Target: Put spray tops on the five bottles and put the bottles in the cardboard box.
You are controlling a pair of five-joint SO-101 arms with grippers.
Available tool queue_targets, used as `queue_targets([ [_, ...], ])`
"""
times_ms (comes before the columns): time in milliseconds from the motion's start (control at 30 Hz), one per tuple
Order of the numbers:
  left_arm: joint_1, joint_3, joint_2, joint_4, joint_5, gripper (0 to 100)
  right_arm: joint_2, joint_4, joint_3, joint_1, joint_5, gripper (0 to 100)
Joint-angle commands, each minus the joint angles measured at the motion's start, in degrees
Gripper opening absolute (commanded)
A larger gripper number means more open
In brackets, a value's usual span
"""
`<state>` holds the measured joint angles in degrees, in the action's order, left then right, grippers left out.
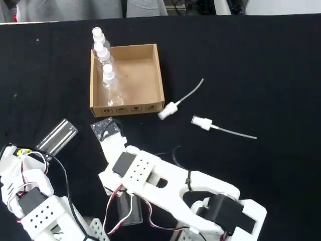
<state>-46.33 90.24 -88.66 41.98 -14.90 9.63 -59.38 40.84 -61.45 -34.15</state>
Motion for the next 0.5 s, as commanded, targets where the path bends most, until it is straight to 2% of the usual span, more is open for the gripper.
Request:
queue_targets([
  [0, -0.66, -4.26, -0.79, -1.49, 0.44, 5, 3.3, 0.09, -3.82, 1.93, -0.97, 26.6],
  [467, -0.66, -4.18, -0.79, -1.49, 0.44, 5, 2.77, 0.09, -3.47, 1.41, -1.14, 26.2],
])
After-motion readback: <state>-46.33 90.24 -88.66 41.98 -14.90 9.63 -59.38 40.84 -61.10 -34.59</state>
